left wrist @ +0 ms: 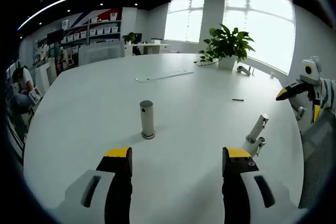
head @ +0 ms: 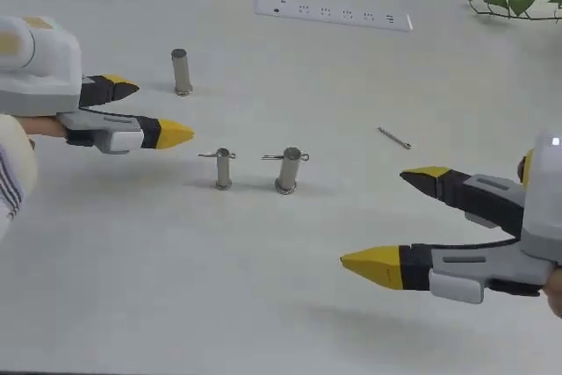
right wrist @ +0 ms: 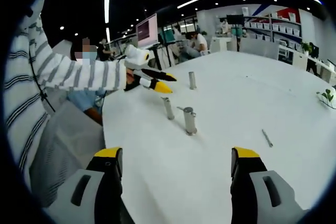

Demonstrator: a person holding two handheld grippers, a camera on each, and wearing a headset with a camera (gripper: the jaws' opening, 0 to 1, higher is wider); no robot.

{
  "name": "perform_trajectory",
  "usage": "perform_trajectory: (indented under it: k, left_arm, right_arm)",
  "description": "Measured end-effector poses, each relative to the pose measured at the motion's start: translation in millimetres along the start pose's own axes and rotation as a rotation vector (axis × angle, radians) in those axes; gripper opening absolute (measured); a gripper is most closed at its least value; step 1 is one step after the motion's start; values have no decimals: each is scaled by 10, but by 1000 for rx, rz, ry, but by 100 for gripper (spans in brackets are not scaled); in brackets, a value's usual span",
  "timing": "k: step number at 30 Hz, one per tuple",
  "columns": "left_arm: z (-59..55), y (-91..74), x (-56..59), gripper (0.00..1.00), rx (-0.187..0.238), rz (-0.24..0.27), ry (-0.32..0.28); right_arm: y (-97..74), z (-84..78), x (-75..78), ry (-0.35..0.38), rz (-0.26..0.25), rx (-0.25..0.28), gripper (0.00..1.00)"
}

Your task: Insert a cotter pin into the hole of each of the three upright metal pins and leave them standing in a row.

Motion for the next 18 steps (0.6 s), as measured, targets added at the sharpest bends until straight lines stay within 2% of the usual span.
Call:
perform_trajectory:
  k: [10, 18]
  left_arm:
    - [149, 195, -178, 60, 34, 46, 1]
    - [289, 353, -274, 44, 72, 73, 8]
  right_arm:
    - [-59, -26, -3, 16, -25, -5, 86]
    - [-141, -63, -8, 33, -43, -15, 86]
Point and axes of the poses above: the centre of the closed fingertips' face, and the gripper's own axes: y roughly forward along the fingers, x roughly to its right, z roughly out of its top, the point moved 9 cm from there along -y, roughly backward along the fingers, and after that the axes turned 3 degrees about -z, right-handed, at the moved point
